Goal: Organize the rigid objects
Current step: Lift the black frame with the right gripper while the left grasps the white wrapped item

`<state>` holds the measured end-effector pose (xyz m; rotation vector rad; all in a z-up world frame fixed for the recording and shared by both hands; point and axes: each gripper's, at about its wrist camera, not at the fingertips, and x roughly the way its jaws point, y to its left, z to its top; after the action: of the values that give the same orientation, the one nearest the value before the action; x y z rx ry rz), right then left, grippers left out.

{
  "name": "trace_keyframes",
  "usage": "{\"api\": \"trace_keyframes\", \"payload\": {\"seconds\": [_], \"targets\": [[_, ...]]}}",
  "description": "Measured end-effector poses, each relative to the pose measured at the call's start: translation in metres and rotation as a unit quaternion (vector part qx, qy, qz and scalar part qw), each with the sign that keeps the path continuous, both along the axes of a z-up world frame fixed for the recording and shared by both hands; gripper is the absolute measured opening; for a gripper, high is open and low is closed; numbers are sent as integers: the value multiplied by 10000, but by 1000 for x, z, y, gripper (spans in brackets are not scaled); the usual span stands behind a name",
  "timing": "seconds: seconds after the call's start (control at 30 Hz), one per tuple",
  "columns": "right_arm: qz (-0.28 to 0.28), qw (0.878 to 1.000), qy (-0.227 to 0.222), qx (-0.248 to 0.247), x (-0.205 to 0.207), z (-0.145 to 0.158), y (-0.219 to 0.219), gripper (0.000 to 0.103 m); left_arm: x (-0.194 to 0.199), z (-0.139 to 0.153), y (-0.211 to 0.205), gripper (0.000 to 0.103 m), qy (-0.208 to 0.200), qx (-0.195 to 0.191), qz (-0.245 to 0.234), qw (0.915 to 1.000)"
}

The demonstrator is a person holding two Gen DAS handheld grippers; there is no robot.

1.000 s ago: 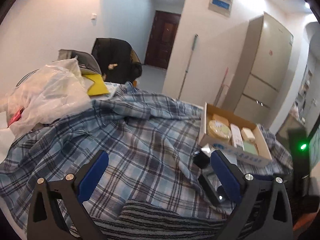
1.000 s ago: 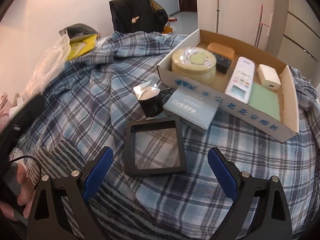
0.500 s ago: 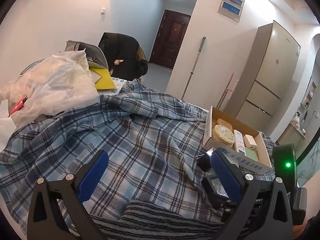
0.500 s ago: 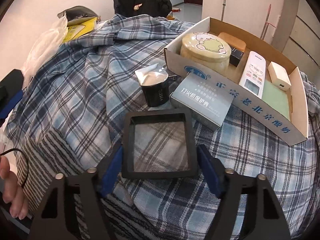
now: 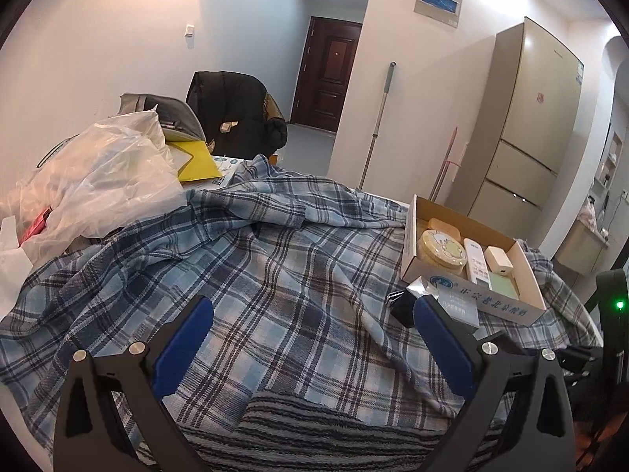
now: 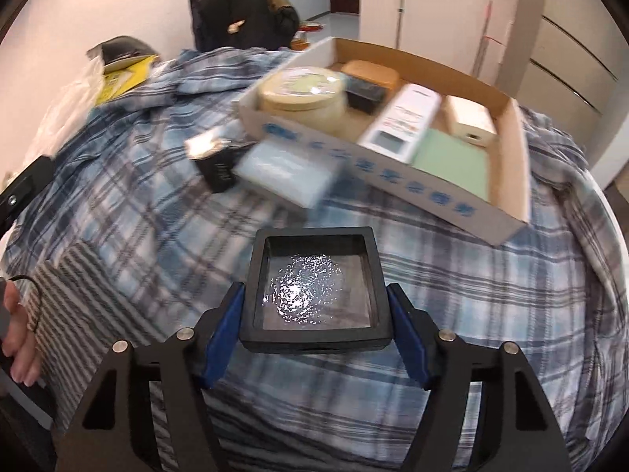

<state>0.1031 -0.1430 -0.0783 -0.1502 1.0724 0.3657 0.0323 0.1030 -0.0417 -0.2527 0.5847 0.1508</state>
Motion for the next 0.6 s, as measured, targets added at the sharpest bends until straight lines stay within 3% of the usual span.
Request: {"api": "trace_keyframes", "payload": {"seconds": [0.43,0.6], "targets": [[-312,9993,196,28,12,-14,-10,70,4,-5,-4,103,109,182,14,9998],[-332,9992,-128,-194,5,-11,-5,69,5,-8,-3,103,175,195,29,9997]]}}
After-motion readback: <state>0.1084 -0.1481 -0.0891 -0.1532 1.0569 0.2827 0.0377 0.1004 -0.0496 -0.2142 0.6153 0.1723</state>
